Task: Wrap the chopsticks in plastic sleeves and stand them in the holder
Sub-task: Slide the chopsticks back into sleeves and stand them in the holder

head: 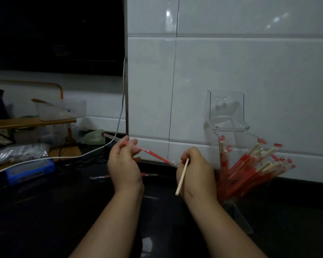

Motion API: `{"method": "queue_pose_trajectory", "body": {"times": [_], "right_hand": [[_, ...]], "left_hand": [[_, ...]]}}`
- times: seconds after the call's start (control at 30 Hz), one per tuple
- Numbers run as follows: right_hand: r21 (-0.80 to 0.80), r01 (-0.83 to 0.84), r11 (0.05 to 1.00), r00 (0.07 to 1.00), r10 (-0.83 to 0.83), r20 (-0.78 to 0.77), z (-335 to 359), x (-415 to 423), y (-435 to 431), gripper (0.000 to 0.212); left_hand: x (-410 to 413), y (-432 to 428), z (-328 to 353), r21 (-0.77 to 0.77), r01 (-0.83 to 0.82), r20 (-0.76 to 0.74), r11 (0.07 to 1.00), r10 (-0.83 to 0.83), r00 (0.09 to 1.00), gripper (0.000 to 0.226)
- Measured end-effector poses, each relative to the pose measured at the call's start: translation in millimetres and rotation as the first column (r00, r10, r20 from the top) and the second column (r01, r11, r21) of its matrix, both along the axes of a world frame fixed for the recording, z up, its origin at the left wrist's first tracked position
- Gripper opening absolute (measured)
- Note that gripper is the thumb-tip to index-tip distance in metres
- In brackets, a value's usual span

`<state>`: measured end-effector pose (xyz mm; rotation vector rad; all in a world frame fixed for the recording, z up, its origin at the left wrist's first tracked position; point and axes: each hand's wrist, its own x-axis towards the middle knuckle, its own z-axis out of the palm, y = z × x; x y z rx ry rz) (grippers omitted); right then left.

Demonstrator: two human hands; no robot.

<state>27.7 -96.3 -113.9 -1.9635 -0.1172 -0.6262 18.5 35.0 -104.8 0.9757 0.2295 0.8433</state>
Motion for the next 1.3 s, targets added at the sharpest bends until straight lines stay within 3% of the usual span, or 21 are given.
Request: {"method": "queue_pose_trajectory", "body": {"times": [0.13,0.27,0.33,0.4,0.5,0.67,0.8,1.3], "right_hand": [[-0.042,0.047,0.998,0.993,-0.052,-0.108,-1,0,3,0.02],[-0.24,-0.022,0.971,0.998,0.036,0.052,5,-12,3,0.018],[-0.169,-0.028,0.985,0.985,0.056,0.162,7,-14,6,0.028],[0.031,-0.079,0.996,0.969,0.069,0.235,14,-18,9,0.028],[0.321,-0.294,0.9,0.927,0.188,0.323,22,-27,11,0.027],[0.505,-0.43,0.748,0.876,0.212,0.433,36,-43,9,0.037],[0.513,-0.455,0.728,0.859,0.206,0.469,39,-49,10,0.038],[0.427,-0.446,0.787,0.861,0.246,0.445,35,-47,12,0.035]], "left_hand": [[2,3,2,-0.02,-0.146,0.008,0.989,0.146,0.989,0.018],[5,4,-1,0.038,-0.189,0.026,0.981,0.188,0.982,0.014],[5,4,-3,0.09,-0.188,0.03,0.978,0.186,0.982,0.021],[3,1,-3,0.15,-0.159,0.051,0.976,0.153,0.987,0.023],[2,-3,-4,0.287,-0.134,0.074,0.949,0.118,0.99,0.019],[2,-8,-9,0.555,-0.218,0.126,0.803,0.178,0.976,0.017],[0,-11,-9,0.621,-0.263,0.162,0.738,0.207,0.965,0.02],[1,-9,-11,0.669,-0.325,0.222,0.669,0.237,0.946,0.02]]}}
